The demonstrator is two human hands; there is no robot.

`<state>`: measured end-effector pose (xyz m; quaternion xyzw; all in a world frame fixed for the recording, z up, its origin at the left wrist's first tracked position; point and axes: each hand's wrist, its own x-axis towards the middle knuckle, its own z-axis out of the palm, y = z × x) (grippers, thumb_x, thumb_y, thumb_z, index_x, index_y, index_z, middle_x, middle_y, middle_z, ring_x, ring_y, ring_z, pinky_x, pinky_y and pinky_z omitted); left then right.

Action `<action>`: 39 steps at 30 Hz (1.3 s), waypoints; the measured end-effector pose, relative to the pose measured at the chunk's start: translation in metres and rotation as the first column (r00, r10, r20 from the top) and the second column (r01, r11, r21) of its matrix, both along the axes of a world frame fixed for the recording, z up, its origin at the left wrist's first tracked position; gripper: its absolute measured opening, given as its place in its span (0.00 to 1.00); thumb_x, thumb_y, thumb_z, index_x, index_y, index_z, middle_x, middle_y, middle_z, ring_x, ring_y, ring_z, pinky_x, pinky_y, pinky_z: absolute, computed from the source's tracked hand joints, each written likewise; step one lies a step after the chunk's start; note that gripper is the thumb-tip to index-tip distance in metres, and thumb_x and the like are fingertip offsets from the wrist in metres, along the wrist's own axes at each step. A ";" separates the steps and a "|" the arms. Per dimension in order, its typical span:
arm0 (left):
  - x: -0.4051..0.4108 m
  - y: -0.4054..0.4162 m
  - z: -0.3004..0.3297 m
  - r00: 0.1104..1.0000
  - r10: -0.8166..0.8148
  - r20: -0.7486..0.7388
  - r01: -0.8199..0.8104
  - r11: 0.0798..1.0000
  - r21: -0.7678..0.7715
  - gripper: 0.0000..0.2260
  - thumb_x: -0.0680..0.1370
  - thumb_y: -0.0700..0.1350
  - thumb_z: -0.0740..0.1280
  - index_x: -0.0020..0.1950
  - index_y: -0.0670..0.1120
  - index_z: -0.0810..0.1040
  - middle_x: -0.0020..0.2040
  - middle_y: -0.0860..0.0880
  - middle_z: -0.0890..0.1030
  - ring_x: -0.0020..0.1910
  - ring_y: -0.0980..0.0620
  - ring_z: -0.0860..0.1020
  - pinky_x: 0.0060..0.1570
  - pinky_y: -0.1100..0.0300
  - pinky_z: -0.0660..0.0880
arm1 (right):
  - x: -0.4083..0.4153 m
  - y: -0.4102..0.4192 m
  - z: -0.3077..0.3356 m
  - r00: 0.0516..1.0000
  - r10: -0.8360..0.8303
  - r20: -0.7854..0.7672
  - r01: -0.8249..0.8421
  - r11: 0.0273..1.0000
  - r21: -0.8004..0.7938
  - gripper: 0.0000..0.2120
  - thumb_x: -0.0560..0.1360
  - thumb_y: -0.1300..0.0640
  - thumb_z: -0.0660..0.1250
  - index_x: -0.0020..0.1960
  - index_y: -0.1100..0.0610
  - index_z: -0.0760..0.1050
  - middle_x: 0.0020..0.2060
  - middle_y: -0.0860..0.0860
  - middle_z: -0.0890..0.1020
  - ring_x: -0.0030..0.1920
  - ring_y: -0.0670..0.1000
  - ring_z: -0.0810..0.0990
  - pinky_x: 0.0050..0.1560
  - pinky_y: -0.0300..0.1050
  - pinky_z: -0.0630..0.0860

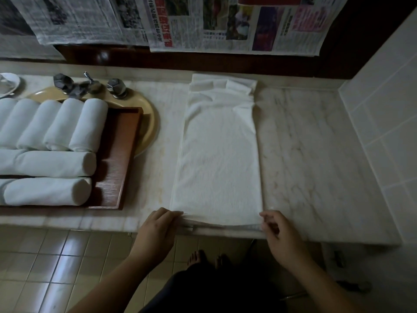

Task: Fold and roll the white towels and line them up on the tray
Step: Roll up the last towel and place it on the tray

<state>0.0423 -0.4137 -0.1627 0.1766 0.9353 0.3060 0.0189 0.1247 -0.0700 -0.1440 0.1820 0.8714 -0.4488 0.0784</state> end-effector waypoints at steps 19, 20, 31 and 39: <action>-0.013 0.009 -0.013 0.894 -0.323 -0.311 0.237 0.929 -0.285 0.16 0.77 0.39 0.60 0.55 0.48 0.85 0.54 0.49 0.80 0.48 0.45 0.77 0.43 0.53 0.73 | -0.010 0.003 -0.016 0.788 0.603 -0.124 -0.324 0.577 0.750 0.25 0.68 0.68 0.68 0.62 0.52 0.84 0.45 0.48 0.77 0.44 0.52 0.72 0.40 0.47 0.69; -0.011 0.008 -0.014 0.884 -0.343 -0.319 0.257 0.925 -0.281 0.16 0.76 0.38 0.61 0.56 0.47 0.86 0.53 0.49 0.81 0.47 0.46 0.77 0.43 0.53 0.73 | -0.011 0.002 -0.014 0.782 0.614 -0.105 -0.334 0.556 0.761 0.23 0.69 0.66 0.70 0.62 0.53 0.84 0.45 0.48 0.77 0.44 0.53 0.73 0.41 0.48 0.70; -0.001 0.008 -0.013 0.869 -0.364 -0.334 0.266 0.915 -0.303 0.21 0.74 0.39 0.75 0.67 0.48 0.81 0.57 0.47 0.81 0.52 0.46 0.80 0.52 0.50 0.75 | -0.006 -0.008 -0.017 0.774 0.630 -0.055 -0.335 0.482 0.809 0.30 0.70 0.61 0.77 0.70 0.51 0.75 0.45 0.52 0.77 0.42 0.55 0.75 0.38 0.49 0.73; -0.004 0.004 -0.014 0.789 -0.441 -0.427 0.314 0.888 -0.335 0.18 0.78 0.38 0.65 0.67 0.41 0.82 0.58 0.44 0.81 0.57 0.43 0.78 0.63 0.51 0.70 | -0.002 0.004 -0.027 0.611 0.783 -0.111 -0.366 0.404 0.838 0.31 0.69 0.67 0.75 0.72 0.63 0.75 0.59 0.55 0.81 0.55 0.56 0.80 0.59 0.53 0.79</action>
